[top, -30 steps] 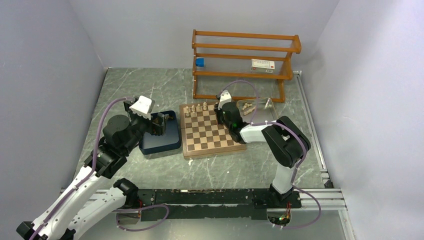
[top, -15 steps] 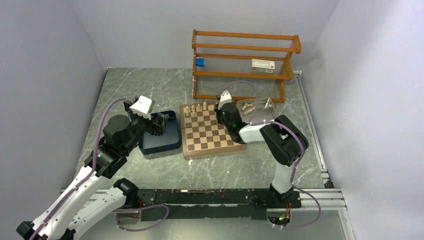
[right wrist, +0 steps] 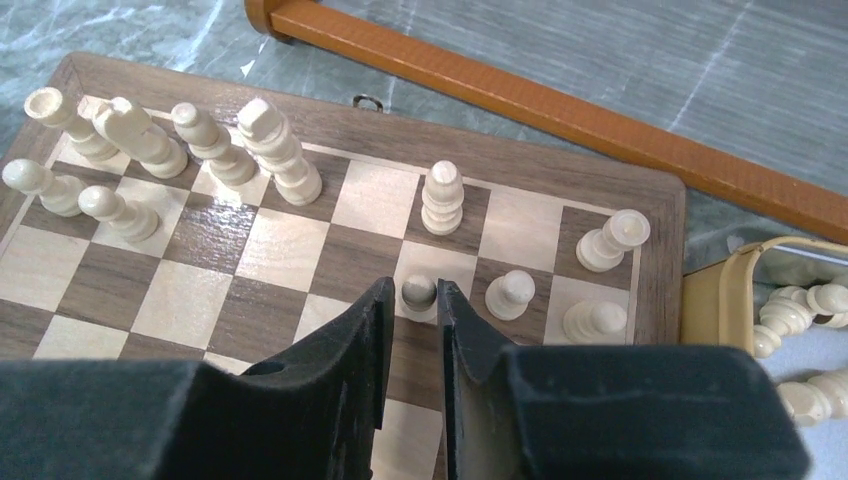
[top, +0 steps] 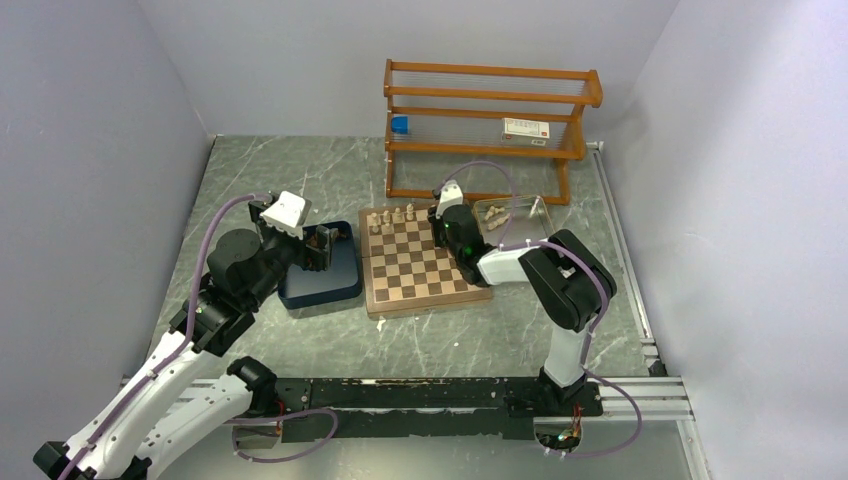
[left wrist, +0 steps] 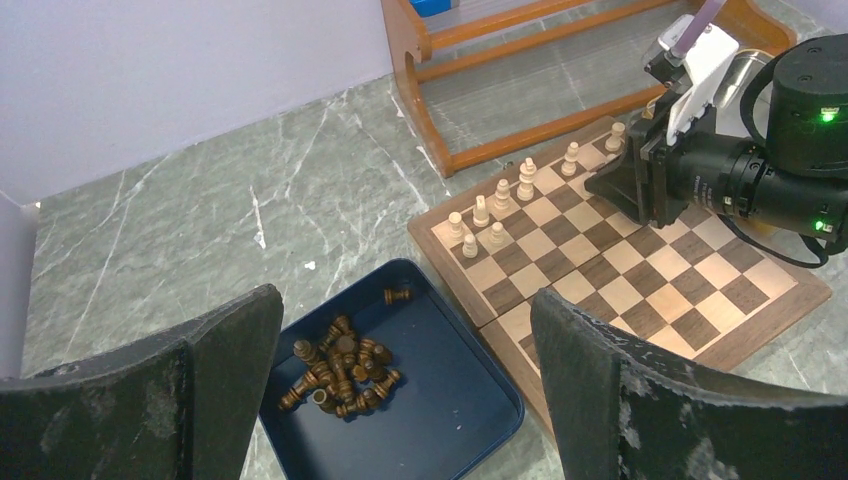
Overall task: Set up the chess pieces on the board
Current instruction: Place the chess piece on the chessboard, then pick up the chess piece from the storage box.
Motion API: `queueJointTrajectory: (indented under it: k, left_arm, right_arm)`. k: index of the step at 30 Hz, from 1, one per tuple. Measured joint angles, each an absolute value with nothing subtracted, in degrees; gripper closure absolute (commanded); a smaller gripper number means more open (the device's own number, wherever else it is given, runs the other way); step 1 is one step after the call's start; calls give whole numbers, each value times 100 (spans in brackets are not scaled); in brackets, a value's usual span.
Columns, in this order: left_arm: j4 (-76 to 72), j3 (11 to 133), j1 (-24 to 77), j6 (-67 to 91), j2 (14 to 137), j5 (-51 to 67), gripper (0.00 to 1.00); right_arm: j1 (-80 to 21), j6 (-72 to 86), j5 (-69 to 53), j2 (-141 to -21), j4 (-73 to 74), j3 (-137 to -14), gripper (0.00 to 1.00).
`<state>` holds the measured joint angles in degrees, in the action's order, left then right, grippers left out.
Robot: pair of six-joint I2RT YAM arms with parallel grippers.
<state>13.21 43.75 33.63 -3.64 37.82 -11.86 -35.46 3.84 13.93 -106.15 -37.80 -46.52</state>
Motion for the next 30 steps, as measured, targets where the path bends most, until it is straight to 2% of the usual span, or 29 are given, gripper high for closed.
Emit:
queueJointTrajectory:
  k: [10, 20, 30]
  left_arm:
    - [1321, 4372, 3363, -370, 3782, -1181, 2]
    - [1321, 4375, 3363, -370, 3787, -1133, 2]
    - [1321, 4375, 3363, -370, 3817, -1127, 2]
  right_arm:
    - [-3546, 318, 1400, -10624, -3586, -4930, 75]
    - [-3548, 322, 1535, -10600, -3124, -5059, 71]
    - [-3548, 447, 1730, -10167, -2320, -5400, 57]
